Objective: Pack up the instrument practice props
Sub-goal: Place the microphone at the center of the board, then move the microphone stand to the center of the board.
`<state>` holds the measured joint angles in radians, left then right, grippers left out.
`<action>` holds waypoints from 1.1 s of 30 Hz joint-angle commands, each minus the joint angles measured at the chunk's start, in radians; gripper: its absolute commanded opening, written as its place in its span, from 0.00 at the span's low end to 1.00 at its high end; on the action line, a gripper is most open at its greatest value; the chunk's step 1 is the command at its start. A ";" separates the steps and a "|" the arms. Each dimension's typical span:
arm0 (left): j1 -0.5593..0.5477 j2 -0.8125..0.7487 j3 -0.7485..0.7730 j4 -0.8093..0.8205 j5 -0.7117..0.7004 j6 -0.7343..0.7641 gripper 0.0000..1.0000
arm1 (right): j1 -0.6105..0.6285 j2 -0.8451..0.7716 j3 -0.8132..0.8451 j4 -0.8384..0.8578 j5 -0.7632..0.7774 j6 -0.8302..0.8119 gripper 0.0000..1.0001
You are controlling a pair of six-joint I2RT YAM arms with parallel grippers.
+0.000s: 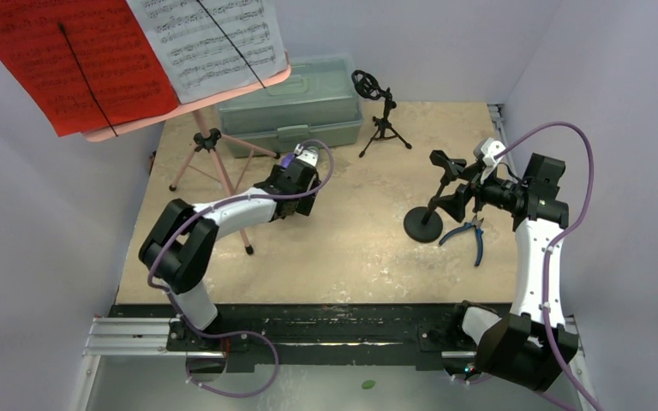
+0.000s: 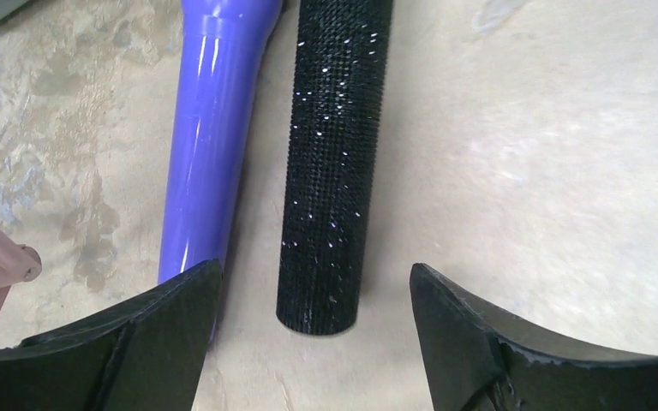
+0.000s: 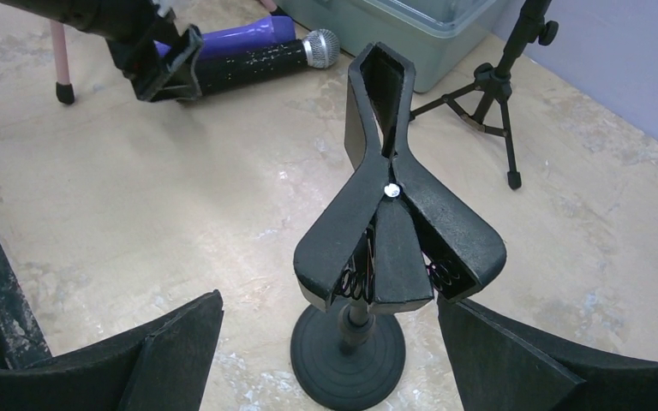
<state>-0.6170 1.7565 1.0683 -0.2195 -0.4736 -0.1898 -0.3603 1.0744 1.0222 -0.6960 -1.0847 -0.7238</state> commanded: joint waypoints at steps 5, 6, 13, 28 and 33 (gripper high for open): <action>0.004 -0.294 -0.150 0.139 0.303 -0.021 0.81 | -0.003 0.004 -0.011 -0.017 0.027 -0.048 0.99; 0.005 -0.322 -0.180 0.174 0.341 -0.026 0.81 | -0.003 0.004 -0.012 -0.018 0.030 -0.052 0.99; 0.005 -0.466 -0.385 0.446 0.552 -0.124 1.00 | -0.003 0.001 -0.022 -0.092 0.044 -0.161 0.99; 0.005 -0.474 -0.560 0.831 0.944 -0.219 1.00 | -0.006 -0.045 -0.137 -0.089 0.045 -0.330 0.99; 0.004 -0.495 -0.586 0.865 0.943 -0.229 1.00 | -0.009 -0.068 -0.204 0.008 0.074 -0.324 0.99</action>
<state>-0.6163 1.2816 0.5022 0.5339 0.4267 -0.3866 -0.3614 1.0328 0.8639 -0.7876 -1.0344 -1.0355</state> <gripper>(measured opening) 0.996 0.987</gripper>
